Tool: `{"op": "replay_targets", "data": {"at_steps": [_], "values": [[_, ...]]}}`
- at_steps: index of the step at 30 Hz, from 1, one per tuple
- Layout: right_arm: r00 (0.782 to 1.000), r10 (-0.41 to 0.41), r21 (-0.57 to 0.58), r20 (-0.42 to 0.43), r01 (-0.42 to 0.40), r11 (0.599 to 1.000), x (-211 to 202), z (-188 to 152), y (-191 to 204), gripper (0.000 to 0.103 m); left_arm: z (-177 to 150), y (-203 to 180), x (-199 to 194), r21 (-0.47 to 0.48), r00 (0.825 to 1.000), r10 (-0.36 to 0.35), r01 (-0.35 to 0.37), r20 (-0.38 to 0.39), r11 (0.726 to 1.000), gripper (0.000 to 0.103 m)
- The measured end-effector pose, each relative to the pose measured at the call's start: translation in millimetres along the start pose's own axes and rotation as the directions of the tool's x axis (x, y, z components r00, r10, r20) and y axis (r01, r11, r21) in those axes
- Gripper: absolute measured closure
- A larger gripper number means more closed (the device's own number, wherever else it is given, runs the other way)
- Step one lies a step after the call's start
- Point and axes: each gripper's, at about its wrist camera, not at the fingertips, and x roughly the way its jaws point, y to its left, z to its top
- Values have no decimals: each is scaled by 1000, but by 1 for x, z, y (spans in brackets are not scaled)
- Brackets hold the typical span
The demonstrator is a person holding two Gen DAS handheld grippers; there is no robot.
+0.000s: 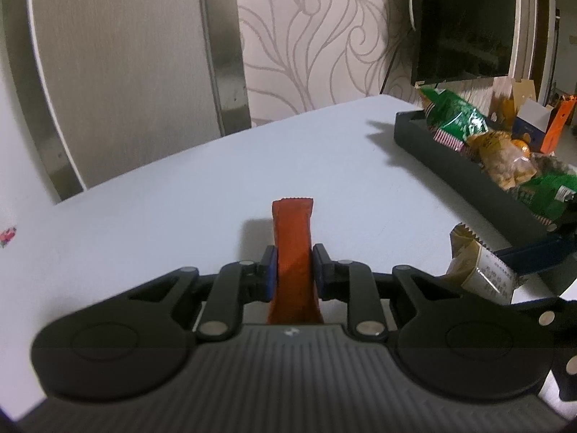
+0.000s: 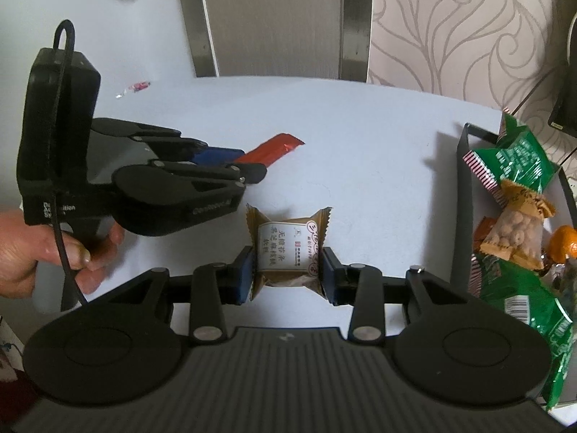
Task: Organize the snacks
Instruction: 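Lift and carry the stick packet and square candy toward the box tray, then lower both snacks into the box tray and open both grippers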
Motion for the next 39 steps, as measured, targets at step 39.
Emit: {"op": "replay_targets", "data": {"at_steps": [39], "values": [[962, -252, 209, 104, 226, 951, -98, -34, -151, 59, 92, -159, 34, 168, 965, -242, 223, 103, 960, 79]]}}
